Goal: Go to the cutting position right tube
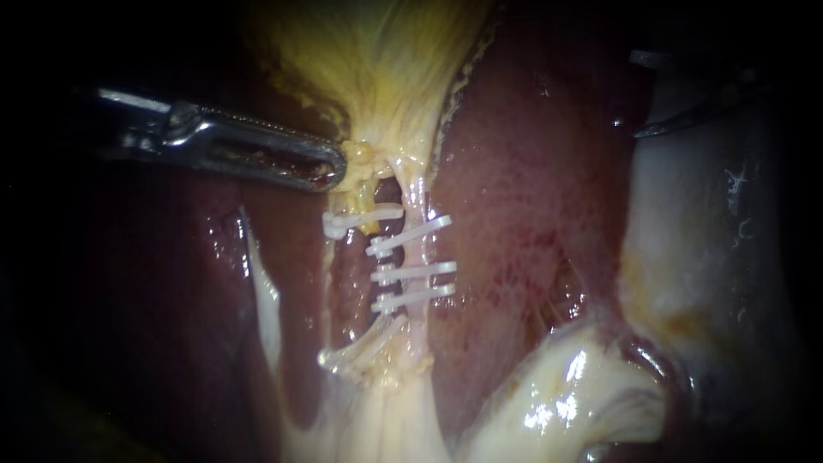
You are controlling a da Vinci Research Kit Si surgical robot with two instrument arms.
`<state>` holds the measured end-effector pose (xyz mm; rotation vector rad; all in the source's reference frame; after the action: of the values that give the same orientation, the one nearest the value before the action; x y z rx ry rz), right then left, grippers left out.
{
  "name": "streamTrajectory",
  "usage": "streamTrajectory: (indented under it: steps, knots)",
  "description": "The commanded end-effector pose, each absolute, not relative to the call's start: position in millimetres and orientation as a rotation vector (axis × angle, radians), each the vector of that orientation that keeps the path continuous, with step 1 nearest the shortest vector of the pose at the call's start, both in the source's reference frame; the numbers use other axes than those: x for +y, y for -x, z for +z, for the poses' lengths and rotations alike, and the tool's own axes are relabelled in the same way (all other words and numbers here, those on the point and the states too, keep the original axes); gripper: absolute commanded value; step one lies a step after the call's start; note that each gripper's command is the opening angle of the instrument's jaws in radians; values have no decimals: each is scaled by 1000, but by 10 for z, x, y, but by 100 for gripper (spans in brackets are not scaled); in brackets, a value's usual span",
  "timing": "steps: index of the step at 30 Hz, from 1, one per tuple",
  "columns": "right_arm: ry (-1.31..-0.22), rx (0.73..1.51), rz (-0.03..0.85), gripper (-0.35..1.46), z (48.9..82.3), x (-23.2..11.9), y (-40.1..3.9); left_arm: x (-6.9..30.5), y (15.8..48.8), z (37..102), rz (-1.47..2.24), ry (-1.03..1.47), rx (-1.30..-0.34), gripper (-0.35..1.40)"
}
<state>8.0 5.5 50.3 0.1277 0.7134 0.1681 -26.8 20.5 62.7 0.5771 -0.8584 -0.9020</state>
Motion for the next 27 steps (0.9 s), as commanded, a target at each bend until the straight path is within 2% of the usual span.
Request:
streamTrajectory:
  steps: [1, 7, 17, 27]
  knots:
    - [-133, 717, 168, 143, 503, 55, -80, 205, 268, 626, -905, -580, -858, -35]
    - [-155, 732, 161, 143, 503, 55, -82, 207, 250, 614, -896, -596, -859, -35]
    - [-159, 736, 159, 143, 504, 56, -82, 241, 206, 574, -935, -561, -859, -35]
    - [-175, 747, 153, 143, 505, 55, -84, 244, 200, 567, -947, -550, -862, -35]
